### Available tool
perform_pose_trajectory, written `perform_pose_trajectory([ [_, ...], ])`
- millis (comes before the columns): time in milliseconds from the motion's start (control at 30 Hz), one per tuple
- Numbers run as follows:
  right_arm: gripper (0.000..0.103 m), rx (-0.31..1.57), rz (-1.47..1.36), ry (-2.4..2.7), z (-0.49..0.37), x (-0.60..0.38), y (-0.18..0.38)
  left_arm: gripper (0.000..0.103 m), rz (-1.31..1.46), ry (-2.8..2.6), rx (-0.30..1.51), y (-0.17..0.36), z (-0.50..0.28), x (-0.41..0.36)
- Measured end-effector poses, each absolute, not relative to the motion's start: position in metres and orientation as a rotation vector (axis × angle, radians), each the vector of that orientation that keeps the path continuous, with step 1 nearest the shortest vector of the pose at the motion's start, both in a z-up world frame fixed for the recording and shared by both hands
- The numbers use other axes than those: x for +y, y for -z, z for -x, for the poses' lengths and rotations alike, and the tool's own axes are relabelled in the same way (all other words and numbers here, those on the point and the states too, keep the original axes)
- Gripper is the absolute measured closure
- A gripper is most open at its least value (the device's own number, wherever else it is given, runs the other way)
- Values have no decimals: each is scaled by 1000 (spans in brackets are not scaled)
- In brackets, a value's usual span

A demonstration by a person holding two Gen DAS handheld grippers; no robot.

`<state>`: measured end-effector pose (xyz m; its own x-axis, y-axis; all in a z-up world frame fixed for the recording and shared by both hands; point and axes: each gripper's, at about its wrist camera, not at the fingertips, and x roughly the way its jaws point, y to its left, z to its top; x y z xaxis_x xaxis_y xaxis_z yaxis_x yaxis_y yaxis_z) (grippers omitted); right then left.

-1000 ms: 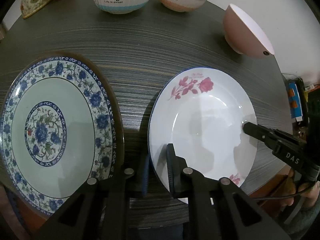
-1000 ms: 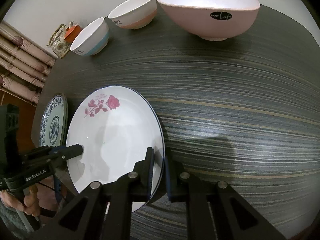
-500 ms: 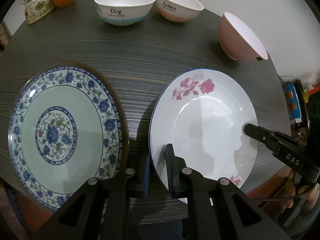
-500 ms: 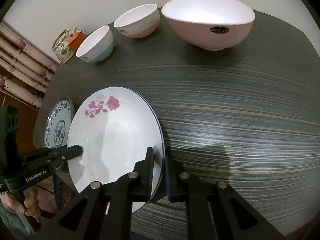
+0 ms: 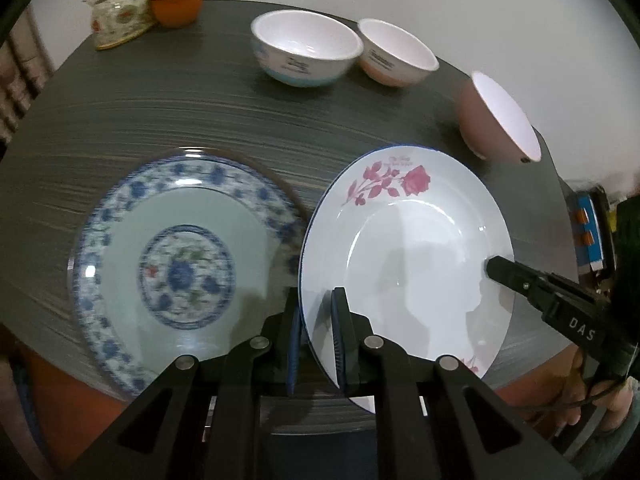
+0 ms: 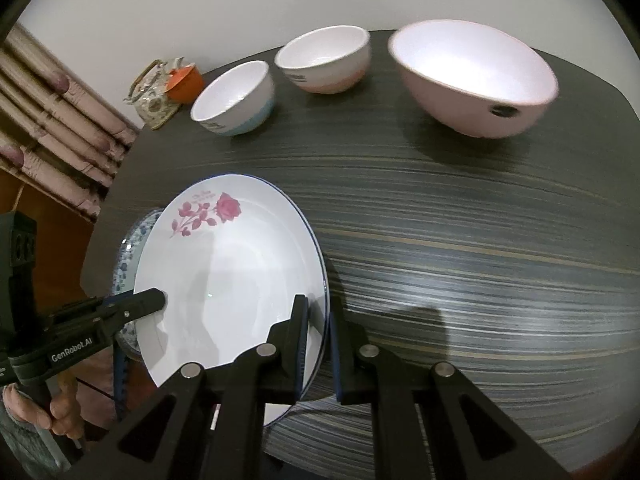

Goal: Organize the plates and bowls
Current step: 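Carry the pink-flower plate toward the blue-and-white plate stack with both tools, then lower the pink-flower plate onto the blue-and-white stack and open both tools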

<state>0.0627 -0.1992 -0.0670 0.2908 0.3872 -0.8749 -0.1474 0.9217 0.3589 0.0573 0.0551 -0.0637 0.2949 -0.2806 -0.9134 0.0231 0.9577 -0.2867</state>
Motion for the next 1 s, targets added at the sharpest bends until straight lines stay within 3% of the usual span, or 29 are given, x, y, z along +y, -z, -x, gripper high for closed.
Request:
perform_pose_trajectory([
  [700, 92, 1247, -134, -501, -70, -71, 64, 91, 393, -33, 1189, 71, -50, 195],
  [1000, 93, 1284, -129, -490, -72, -57, 80, 91, 438, -61, 1207, 91, -51, 206],
])
